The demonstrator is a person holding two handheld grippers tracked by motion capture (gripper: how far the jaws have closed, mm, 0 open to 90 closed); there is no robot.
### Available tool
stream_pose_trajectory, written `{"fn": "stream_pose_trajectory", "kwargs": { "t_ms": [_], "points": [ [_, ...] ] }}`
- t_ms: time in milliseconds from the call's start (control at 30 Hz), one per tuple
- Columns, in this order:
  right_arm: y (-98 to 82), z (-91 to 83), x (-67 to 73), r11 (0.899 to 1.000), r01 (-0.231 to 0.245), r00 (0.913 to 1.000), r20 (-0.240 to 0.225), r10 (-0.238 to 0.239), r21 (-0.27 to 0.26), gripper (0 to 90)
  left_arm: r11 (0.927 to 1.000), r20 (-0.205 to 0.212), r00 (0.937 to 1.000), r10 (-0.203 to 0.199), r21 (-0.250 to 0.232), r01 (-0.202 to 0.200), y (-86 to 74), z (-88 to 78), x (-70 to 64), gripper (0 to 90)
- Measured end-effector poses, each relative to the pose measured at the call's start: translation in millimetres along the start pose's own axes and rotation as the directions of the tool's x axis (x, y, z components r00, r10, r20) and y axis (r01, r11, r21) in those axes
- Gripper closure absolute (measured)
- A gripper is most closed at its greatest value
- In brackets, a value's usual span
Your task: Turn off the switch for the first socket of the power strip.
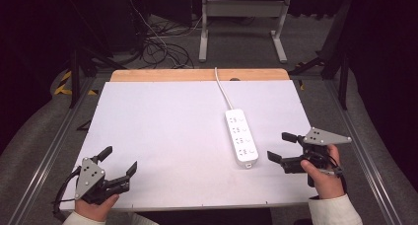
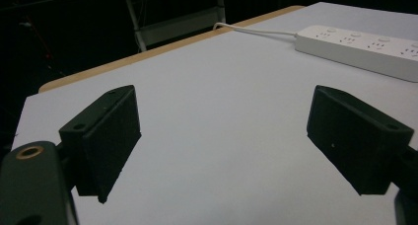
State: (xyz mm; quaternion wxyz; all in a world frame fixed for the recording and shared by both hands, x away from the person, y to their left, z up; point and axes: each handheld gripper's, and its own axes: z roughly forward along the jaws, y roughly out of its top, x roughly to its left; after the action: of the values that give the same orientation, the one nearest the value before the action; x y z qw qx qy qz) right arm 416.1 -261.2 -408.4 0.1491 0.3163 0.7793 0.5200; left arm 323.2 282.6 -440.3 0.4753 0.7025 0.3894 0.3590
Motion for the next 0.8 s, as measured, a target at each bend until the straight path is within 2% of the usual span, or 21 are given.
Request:
{"fn": "stream_pose_trajectory", "kwargs": {
  "t_ms": [133, 367, 500, 700, 800],
  "points": [
    [-16.7, 0.8, -1.3, 1.0, -0.007, 1.0, 0.002, 0.007, 0.002, 11.7, 1.0, 0.004, 1.0, 0.003, -0.003, -0.003, 0.1, 0.0, 0.0, 13.0],
    [-42.6, 6.6, -2.4, 0.999, 0.049, 0.9985, 0.024, -0.049, -0.016, 9.3, 1.0, 0.009, 1.0, 0.004, -0.003, -0.004, 0.1, -0.1, -0.1, 12.8],
    [-53.7, 10.0, -3.0, 0.999, 0.043, 0.9989, 0.019, -0.043, -0.031, 9.1, 1.0, 0.015, 0.9999, 0.004, -0.008, -0.004, -0.1, -0.5, 0.1, 12.5],
    [-66.1, 14.8, -5.2, 1.0, 0.023, 0.9993, 0.031, -0.023, -0.009, 9.1, 1.0, 0.031, 0.9995, -0.001, -0.001, 0.001, -0.8, -0.6, -0.7, 11.3],
    [-70.7, 17.9, -5.0, 0.999, 0.036, 0.9986, 0.037, -0.037, 0.02, 9.0, 0.9999, 0.037, 0.9993, -0.001, 0.012, 0.0, -1.8, 0.1, -1.0, 10.5]
  ]
}}
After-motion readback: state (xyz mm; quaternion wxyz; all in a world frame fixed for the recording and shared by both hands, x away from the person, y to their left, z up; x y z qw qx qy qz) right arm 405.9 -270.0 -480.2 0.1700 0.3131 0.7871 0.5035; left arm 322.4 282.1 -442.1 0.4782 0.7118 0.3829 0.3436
